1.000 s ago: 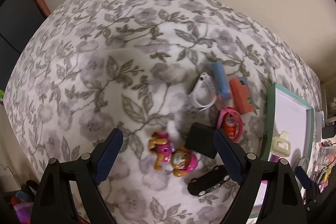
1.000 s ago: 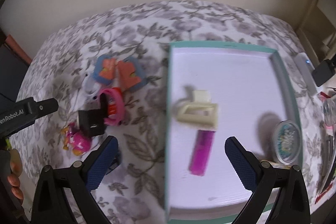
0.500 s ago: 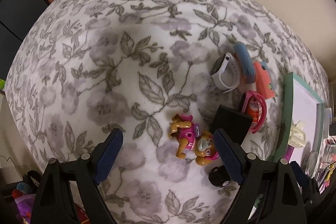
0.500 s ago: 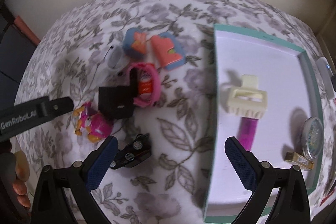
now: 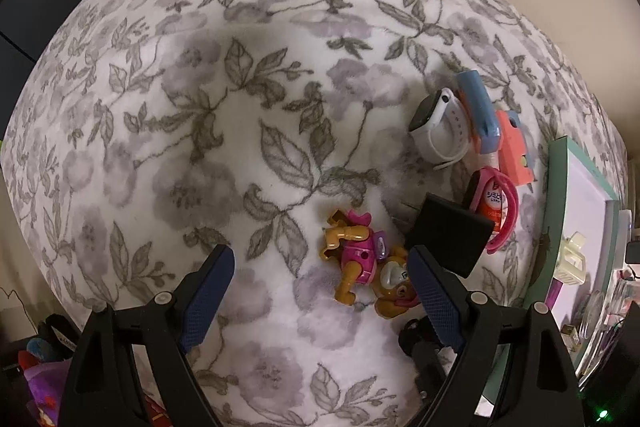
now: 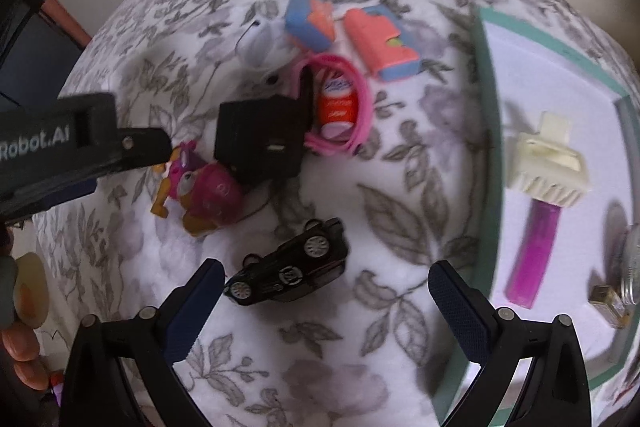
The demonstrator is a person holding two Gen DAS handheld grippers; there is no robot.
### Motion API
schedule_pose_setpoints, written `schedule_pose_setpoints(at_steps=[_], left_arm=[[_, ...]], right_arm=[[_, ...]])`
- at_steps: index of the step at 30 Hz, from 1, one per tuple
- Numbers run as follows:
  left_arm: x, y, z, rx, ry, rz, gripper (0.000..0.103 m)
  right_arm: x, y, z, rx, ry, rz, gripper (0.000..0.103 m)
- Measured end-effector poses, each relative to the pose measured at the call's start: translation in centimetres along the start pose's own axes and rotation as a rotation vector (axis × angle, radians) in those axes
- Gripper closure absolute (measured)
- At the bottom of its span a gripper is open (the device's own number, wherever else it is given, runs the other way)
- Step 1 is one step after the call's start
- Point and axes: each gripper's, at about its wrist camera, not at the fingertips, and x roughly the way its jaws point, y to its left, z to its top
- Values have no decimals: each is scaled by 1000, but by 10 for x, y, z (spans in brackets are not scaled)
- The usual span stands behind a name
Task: Organize rigid objects
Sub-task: 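Move the left tool to the toy dog figure while the right tool reaches the black toy car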
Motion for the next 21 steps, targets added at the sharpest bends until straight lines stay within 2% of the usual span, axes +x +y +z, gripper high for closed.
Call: schedule_pose_setpoints(at_steps=[6,17,21], left_arm=[[-1,3,2,-7,0,-8,14],[11,-4,0,26,43,-19,14],[8,-4,0,29,37,-29,14]], right_arm=[[9,14,-6,-66,24,17,0],[27,29,-9,-104,23,-44,0],[29,27,-8,-102,16,-64,1]])
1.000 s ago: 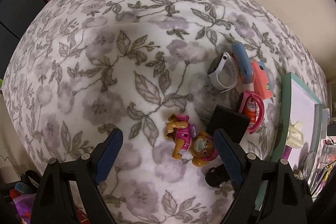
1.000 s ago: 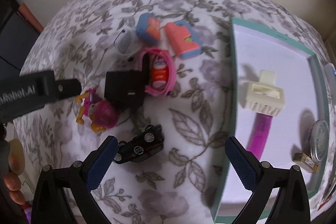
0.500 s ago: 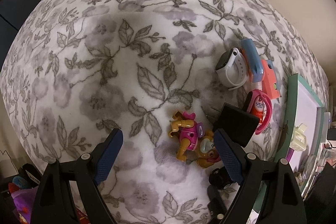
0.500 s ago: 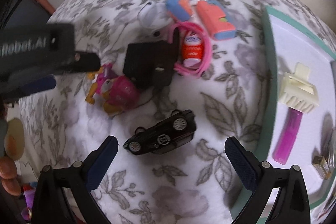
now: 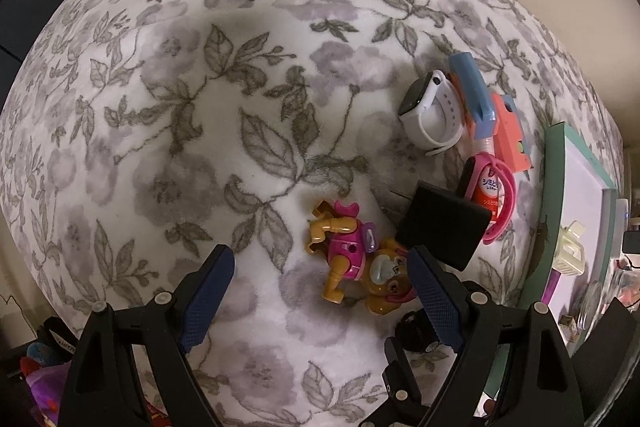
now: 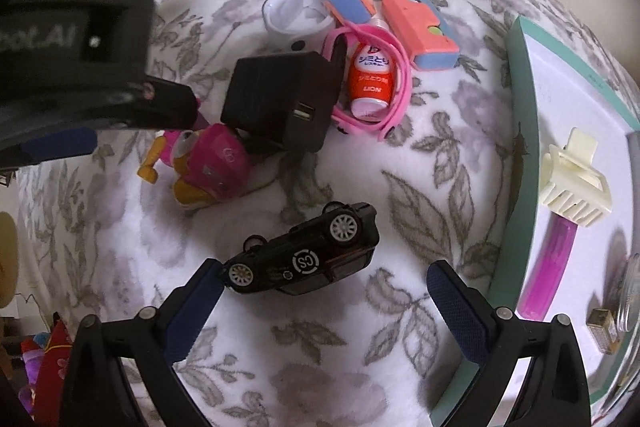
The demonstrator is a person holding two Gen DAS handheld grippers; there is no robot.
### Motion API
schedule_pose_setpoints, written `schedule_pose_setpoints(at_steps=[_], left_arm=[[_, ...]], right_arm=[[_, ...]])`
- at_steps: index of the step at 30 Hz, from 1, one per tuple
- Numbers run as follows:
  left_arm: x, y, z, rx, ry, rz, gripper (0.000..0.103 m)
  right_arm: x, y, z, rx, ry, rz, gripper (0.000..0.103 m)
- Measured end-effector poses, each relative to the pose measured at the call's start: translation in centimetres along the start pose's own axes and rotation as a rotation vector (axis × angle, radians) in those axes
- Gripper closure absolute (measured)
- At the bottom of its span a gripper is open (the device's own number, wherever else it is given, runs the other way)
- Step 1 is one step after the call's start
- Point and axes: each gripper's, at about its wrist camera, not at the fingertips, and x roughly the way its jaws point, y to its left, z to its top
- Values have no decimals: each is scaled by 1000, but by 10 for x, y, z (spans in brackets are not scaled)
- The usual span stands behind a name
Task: Organize rigid objects
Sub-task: 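Move the left tool to the toy dog figure while the right tool reaches the black toy car, then close the left tool on the toy dog while the right tool grasps the black car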
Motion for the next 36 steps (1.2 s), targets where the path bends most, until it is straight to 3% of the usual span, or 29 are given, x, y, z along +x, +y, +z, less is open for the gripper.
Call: schedule_pose_setpoints(at_steps=[6,14,28,36], left_arm=[[-3,-5,1,16,2,-20,14],[0,-22,-2,64,34,-54,14],[28,-35,-8,104,82,-22,14],[51,-43,-8,105,91,-14,14]], right_arm=[[1,-11,3,30,-8,4,4],[1,-26,7,56,-22,-17,15],[-7,-52,10,92,-40,1,28],[-9,-62,12,104,-46,10,30]])
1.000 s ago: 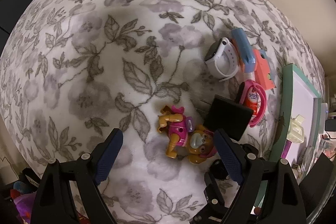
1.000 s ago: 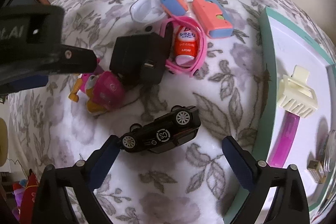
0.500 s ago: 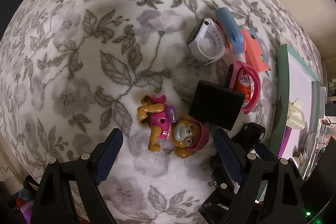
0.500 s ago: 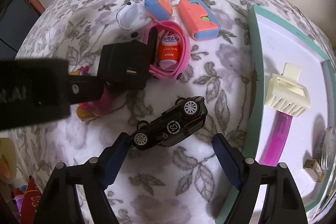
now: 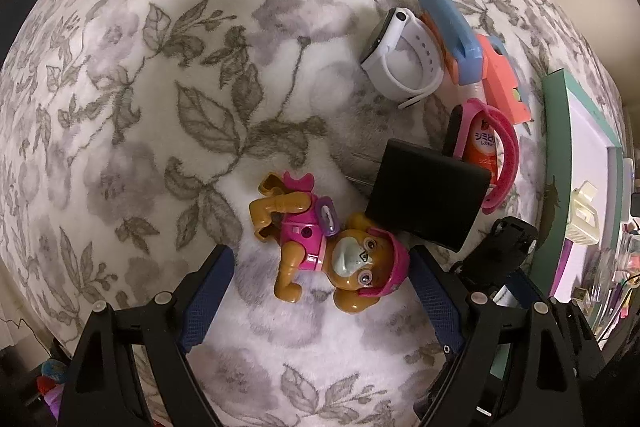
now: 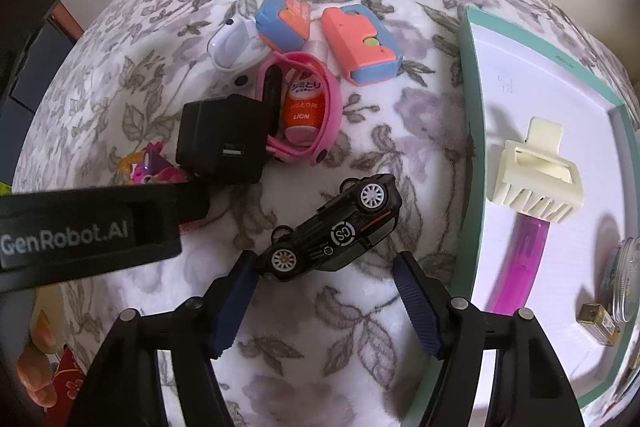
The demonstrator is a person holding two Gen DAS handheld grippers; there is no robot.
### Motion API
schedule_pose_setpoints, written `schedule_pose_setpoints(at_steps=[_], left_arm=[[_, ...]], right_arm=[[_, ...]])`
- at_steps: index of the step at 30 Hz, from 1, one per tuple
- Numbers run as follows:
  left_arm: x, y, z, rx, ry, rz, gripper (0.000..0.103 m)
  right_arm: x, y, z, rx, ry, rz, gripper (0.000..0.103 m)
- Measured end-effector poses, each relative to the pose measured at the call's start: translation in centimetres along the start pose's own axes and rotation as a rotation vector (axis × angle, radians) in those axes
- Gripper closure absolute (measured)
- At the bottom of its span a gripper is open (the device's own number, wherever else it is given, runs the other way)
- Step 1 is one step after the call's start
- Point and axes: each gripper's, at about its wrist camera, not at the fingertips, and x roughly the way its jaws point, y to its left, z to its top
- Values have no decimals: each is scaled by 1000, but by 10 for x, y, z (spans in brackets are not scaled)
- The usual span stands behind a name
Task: Organize rigid objects
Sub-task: 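Close the left tool on the toy dog while the right tool grasps the black car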
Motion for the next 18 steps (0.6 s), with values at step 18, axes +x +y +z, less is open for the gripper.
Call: schedule_pose_setpoints(at_steps=[18], left_arm=[[-1,5,5,1,-29,7,23]], right_arm=[[-7,-6,9,-4,-38,24,25]])
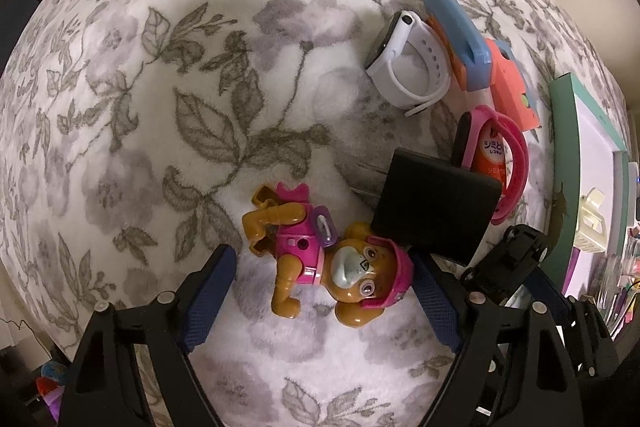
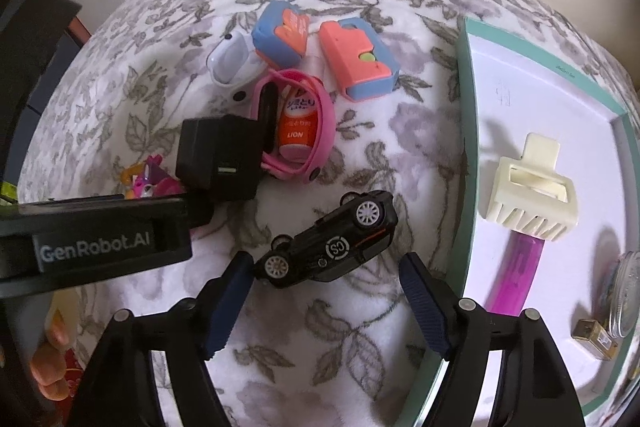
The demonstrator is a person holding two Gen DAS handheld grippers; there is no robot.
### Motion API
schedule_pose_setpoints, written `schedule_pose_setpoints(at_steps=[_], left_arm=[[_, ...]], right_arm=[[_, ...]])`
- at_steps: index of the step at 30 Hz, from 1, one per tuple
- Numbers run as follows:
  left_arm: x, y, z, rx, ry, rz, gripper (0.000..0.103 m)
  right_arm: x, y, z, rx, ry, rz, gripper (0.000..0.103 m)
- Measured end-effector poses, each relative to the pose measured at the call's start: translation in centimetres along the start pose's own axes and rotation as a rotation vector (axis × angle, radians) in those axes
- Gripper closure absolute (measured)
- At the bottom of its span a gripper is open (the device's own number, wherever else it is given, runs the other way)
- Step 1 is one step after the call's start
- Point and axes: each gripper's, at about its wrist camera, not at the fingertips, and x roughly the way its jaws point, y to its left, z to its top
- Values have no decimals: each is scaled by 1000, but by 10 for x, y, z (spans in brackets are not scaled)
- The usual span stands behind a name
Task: Organize rigid objects
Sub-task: 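Close the left tool on the toy dog while the right tool grasps the black car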
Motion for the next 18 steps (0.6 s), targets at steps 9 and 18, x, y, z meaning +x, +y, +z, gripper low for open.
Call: schedule_pose_setpoints(at_steps=[9,18], left_arm=[[2,7,6,-22,-11,0,23],[1,19,10,-46,-10,-6,23]], right_arm=[[-11,-15,12,21,-35,64,23],[-7,-7,14,-48,-62,81,11]])
